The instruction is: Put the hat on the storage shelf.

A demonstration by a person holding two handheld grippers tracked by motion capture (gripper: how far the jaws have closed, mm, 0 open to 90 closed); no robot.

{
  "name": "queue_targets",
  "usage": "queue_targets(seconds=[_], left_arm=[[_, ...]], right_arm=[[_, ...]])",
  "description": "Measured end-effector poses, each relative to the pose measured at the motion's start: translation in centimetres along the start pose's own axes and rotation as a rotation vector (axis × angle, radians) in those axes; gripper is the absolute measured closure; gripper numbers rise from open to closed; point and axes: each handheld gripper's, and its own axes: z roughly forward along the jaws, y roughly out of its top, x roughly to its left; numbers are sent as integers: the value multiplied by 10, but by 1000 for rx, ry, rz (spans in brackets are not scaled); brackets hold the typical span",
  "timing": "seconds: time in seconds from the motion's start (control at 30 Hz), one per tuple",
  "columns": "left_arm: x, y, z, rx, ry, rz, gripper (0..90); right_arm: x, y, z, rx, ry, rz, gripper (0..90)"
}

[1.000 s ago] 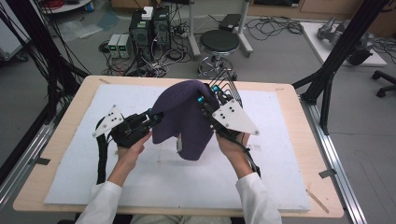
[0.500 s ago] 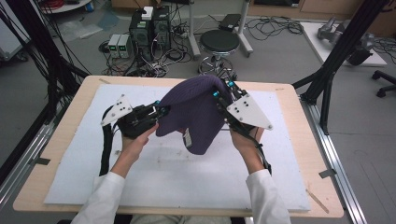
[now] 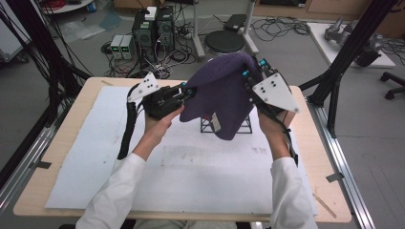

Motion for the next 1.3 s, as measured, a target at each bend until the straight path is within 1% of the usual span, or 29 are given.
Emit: queue_targets(seconds=[0.03,0.1,0.17,0.27,0.37,0.43,0.5,0.53,0.57,0.6,0.77,0.87,0.93,1.0,1.03,1.1,1.13,1.27,1.3], left_arm=[[1,5,6,-2,-2,4,826],[1,12,16,-8,-3,0,826],[2,18,23,-10,-5,8,826],[1,26,35,-19,-17,6,826],[1,34,46,-27,-22,16,826],[1,37,52,-36,-27,6,825],[1,39,59,-49,-32,-17,825],[1,40,62,-54,-35,-21,824],[1,41,65,-56,-38,-26,824],[1,41,69,-58,-38,-29,824],[0,46,84,-57,-41,-24,822],[0,49,90,-64,-53,-21,822],[0,50,92,-68,-60,-33,821],[0,49,93,-75,-67,-42,821],[0,48,94,-73,-75,-54,821],[1,45,94,-63,-76,-61,819],[1,43,94,-63,-76,-64,819],[4,35,95,-44,-59,-49,819],[4,33,94,-41,-56,-54,818]], right_arm=[[-3,1,2,1,-8,0,741],[-12,2,6,-1,-30,1,742],[-20,5,9,-1,-49,-7,742],[-31,8,12,3,-76,-14,741],[-41,10,14,-5,-99,-16,741],[-47,11,16,-3,-113,-16,736],[-53,10,19,-8,-126,-23,729],[-56,9,21,-9,-139,-35,728],[-58,8,22,-8,-143,-32,728],[-60,7,23,-3,-147,-21,728],[-72,-1,30,7,-179,-1,728],[-78,-3,31,8,-192,15,728],[-80,-2,32,8,-196,26,728],[-84,0,34,8,-197,6,728],[-84,1,35,8,-195,8,728],[-83,1,36,18,-193,8,728],[-83,1,37,24,-189,0,728],[-80,-5,40,49,-182,-19,724],[-78,-6,41,57,-180,-20,724]])
